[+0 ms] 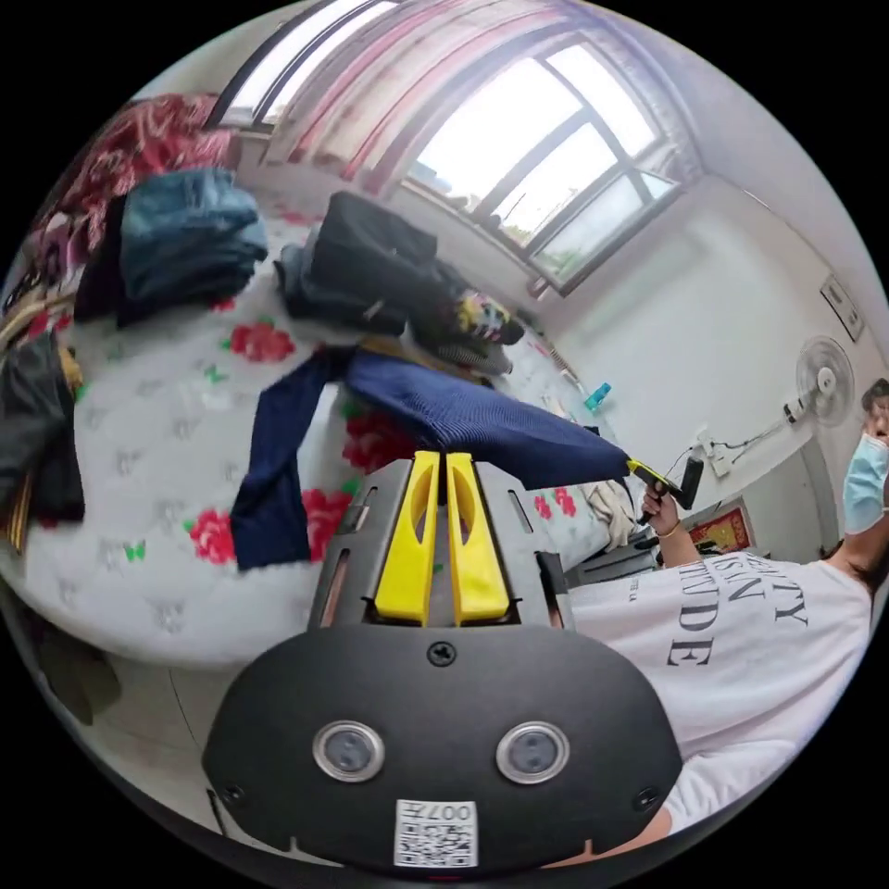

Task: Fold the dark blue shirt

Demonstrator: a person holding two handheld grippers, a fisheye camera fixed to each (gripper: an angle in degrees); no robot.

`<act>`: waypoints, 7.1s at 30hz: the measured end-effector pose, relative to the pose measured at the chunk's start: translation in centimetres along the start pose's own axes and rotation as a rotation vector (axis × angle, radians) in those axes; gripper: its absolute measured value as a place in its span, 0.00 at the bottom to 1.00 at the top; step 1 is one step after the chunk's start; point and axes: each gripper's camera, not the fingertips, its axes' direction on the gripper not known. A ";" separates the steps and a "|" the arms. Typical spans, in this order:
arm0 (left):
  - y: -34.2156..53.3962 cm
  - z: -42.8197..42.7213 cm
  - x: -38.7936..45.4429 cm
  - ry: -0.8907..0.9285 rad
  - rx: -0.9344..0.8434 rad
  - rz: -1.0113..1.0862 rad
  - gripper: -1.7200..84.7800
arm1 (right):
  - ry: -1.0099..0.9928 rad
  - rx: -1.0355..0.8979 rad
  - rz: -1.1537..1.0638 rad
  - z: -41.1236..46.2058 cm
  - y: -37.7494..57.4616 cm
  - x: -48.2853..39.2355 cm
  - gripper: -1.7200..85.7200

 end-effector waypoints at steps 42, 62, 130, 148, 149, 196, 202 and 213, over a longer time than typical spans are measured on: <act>-2.2 20.1 -11.9 -0.199 -0.299 0.150 0.08 | 0.169 -0.181 0.205 14.7 -12.3 2.8 0.06; -9.8 47.6 -16.7 -0.390 -0.543 0.414 0.11 | 0.138 -0.464 -0.138 32.2 -20.1 11.2 0.08; -4.0 20.2 -28.3 -0.718 -0.301 -0.309 0.15 | 1.002 -0.454 0.994 5.7 -7.5 26.2 0.04; -13.4 1.0 -27.3 -0.929 0.203 -0.222 0.02 | 0.277 -0.229 0.350 18.1 -7.0 -1.5 0.03; -13.1 -2.2 -28.3 -0.936 0.289 -0.266 0.02 | 0.254 -0.252 0.346 18.9 -6.3 -2.4 0.02; 16.1 53.2 -6.6 -0.444 -0.734 0.818 0.10 | 0.290 -0.449 0.605 26.6 3.7 3.8 0.06; 16.4 52.7 -9.3 -0.448 -0.696 0.758 0.07 | 0.391 -0.271 0.545 22.0 2.1 2.4 0.02; 16.2 51.3 -14.2 -0.404 -0.717 0.807 0.13 | 0.259 0.030 0.822 13.2 10.3 -0.4 0.02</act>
